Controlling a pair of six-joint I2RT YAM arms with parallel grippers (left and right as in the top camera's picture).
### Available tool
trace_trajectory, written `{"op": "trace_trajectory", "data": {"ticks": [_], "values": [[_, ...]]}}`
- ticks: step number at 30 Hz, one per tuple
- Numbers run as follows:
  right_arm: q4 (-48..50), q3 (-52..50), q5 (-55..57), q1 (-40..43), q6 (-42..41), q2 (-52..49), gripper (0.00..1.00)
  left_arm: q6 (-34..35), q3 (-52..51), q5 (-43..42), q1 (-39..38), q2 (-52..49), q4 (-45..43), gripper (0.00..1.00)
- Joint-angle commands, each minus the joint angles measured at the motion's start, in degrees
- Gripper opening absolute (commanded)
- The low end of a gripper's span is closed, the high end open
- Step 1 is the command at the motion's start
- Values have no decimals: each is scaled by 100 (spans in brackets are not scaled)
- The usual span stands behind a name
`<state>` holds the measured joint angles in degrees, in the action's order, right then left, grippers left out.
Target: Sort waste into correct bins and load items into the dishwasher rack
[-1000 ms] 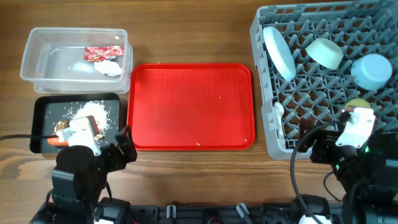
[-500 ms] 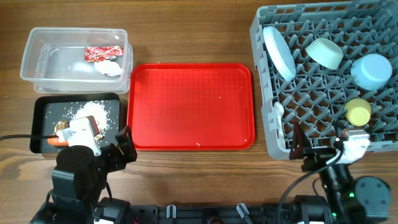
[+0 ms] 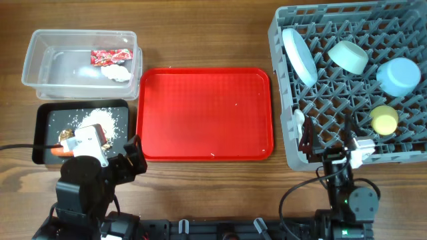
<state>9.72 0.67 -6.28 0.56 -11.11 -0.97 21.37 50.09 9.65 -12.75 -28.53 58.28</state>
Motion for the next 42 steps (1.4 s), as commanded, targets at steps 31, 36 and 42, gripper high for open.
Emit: {"op": "trace_trajectory", "data": {"ticks": [31, 36, 42], "values": [[-953, -37, 179, -39, 348, 76, 100, 52, -37, 92, -20, 35, -15, 100], [-955, -37, 179, -39, 348, 76, 100, 52, -37, 92, -17, 59, -15, 100], [-955, -37, 179, -39, 348, 76, 100, -11, -247, -125, 695, 476, 11, 100]]}}
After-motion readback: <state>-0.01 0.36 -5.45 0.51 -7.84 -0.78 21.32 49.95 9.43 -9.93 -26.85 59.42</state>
